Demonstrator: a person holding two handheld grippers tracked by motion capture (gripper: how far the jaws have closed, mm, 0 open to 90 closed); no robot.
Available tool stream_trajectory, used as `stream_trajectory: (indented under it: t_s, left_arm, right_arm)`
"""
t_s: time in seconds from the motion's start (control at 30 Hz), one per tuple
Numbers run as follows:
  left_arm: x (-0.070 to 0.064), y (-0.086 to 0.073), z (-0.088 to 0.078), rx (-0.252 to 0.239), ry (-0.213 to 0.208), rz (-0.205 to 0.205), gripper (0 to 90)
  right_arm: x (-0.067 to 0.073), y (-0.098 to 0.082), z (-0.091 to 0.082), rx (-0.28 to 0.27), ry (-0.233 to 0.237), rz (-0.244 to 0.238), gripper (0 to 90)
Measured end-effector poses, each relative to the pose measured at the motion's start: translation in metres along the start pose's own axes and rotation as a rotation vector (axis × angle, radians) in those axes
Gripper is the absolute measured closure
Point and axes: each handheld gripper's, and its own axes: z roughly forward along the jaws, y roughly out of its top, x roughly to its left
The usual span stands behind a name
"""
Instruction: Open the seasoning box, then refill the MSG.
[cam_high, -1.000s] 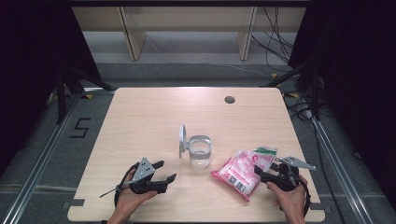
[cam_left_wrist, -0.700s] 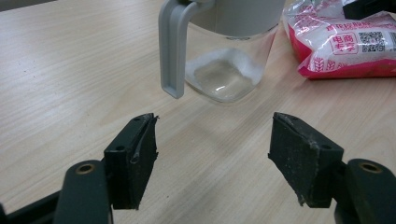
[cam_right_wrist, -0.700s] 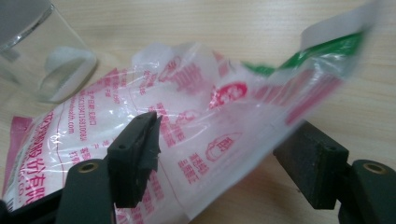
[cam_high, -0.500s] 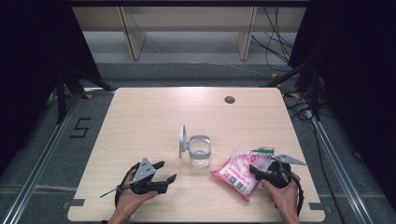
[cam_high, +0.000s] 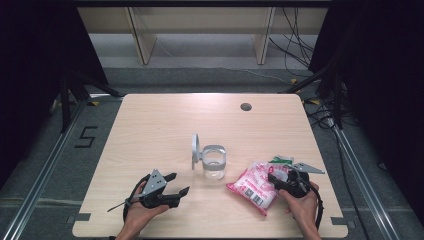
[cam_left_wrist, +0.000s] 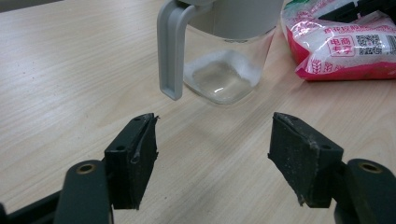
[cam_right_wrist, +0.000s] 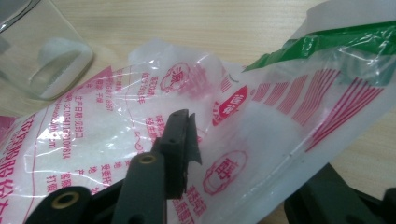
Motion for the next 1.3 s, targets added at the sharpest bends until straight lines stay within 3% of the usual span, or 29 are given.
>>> stream_trajectory:
  t_s: [0.03, 0.1, 0.13, 0.23, 0.27, 0.3, 0.33, 0.37, 0.4, 0.5, 0.53, 0.57, 0.6, 0.63, 0.67, 0.7, 0.77, 0.9, 0.93, 0.97, 1.03, 1.07, 1.13, 1.17, 1.2, 1.23, 1.3]
  left_arm:
    - [0.0, 0.0, 0.001, -0.005, -0.004, -0.003, 31.6]
    - [0.001, 0.0, 0.0, -0.001, -0.006, -0.003, 31.8]
    - [0.003, 0.001, 0.0, -0.003, -0.009, 0.042, 32.1]
    - [0.003, 0.001, 0.0, 0.007, -0.004, 0.047, 33.1]
    - [0.003, 0.001, 0.0, -0.001, -0.012, 0.045, 33.6]
    - [0.001, 0.0, 0.0, 0.002, -0.009, 0.009, 33.6]
    - [0.0, 0.0, 0.0, 0.004, -0.007, 0.003, 33.7]
    - [0.0, 0.0, 0.0, 0.005, -0.005, 0.003, 33.7]
    - [0.0, 0.0, 0.0, 0.001, -0.011, 0.0, 33.7]
    - [0.0, 0.0, 0.0, 0.005, -0.007, 0.002, 33.7]
    - [0.0, 0.0, 0.0, 0.005, -0.007, 0.002, 33.7]
    - [0.0, 0.0, 0.0, 0.001, -0.007, 0.002, 33.7]
    - [0.003, 0.001, 0.0, -0.001, -0.012, 0.041, 33.7]
    - [0.003, 0.001, 0.0, 0.001, -0.012, 0.053, 33.7]
    - [0.0, 0.0, 0.0, -0.001, -0.015, 0.01, 33.7]
    - [0.0, 0.0, 0.001, -0.002, -0.015, 0.001, 33.7]
    - [-0.001, 0.0, 0.0, -0.004, -0.015, 0.005, 33.7]
    - [-0.002, 0.001, 0.0, -0.023, -0.045, -0.032, 33.6]
    - [-0.002, 0.001, -0.001, -0.022, -0.043, -0.03, 33.6]
    - [-0.001, 0.001, -0.001, -0.016, -0.044, -0.019, 33.6]
    - [-0.002, 0.001, 0.0, -0.017, -0.05, -0.022, 33.6]
    - [-0.003, 0.001, 0.001, -0.03, -0.059, -0.035, 33.6]
    - [-0.003, 0.001, 0.001, -0.018, -0.057, -0.025, 33.6]
    - [-0.004, 0.001, 0.001, -0.019, -0.058, -0.026, 33.5]
    - [-0.004, 0.001, 0.001, -0.019, -0.071, -0.041, 33.4]
    - [-0.004, 0.002, 0.001, -0.029, -0.085, -0.055, 33.4]
    - [-0.004, 0.003, -0.001, -0.037, -0.082, -0.061, 33.1]
  right_arm:
    - [0.0, 0.001, 0.002, 0.018, -0.02, 0.007, 64.4]
    - [-0.002, 0.001, 0.002, 0.011, -0.015, -0.009, 64.6]
    - [-0.002, 0.001, 0.003, 0.004, 0.014, 0.006, 66.4]
    - [-0.003, 0.001, 0.005, 0.018, -0.007, -0.002, 69.5]
    - [-0.003, 0.001, 0.004, 0.029, 0.005, -0.009, 74.3]
    - [-0.003, 0.001, 0.004, 0.029, 0.005, -0.009, 74.3]
    - [-0.002, 0.002, 0.005, 0.021, 0.003, 0.004, 77.8]
    - [0.001, 0.001, 0.003, 0.017, 0.037, 0.047, 80.0]
    - [0.0, 0.001, 0.004, 0.009, 0.022, 0.013, 81.5]
    - [0.003, 0.002, 0.004, 0.013, 0.026, 0.018, 87.6]
    - [0.0, 0.002, 0.005, -0.008, 0.026, -0.018, 88.6]
    - [0.0, 0.002, 0.005, -0.008, 0.026, -0.018, 88.6]
    - [0.0, 0.003, 0.002, -0.005, 0.027, -0.047, 90.0]
    - [0.0, 0.003, 0.002, -0.005, 0.027, -0.047, 90.0]
    - [0.004, 0.002, 0.001, 0.004, 0.044, -0.01, 90.0]
    - [0.003, 0.005, 0.001, -0.013, 0.059, -0.059, 90.0]
    - [0.002, 0.005, 0.0, -0.011, 0.052, -0.069, 90.0]
    - [0.006, 0.009, -0.004, -0.037, 0.057, -0.104, 90.0]
    - [0.007, 0.01, -0.005, -0.048, 0.065, -0.115, 90.0]
    - [0.012, 0.01, -0.009, -0.049, 0.081, -0.07, 90.0]
    - [0.017, 0.016, -0.016, -0.111, 0.095, -0.136, 90.0]
    - [0.023, 0.017, -0.02, -0.124, 0.118, -0.111, 90.0]
    - [0.026, 0.019, -0.024, -0.132, 0.13, -0.13, 90.0]
    - [0.032, 0.02, -0.026, -0.16, 0.152, -0.114, 90.0]
    - [0.034, 0.022, -0.028, -0.167, 0.158, -0.15, 90.0]
    - [0.038, 0.023, -0.03, -0.17, 0.162, -0.147, 90.0]
    - [0.044, 0.025, -0.036, -0.176, 0.163, -0.206, 90.0]
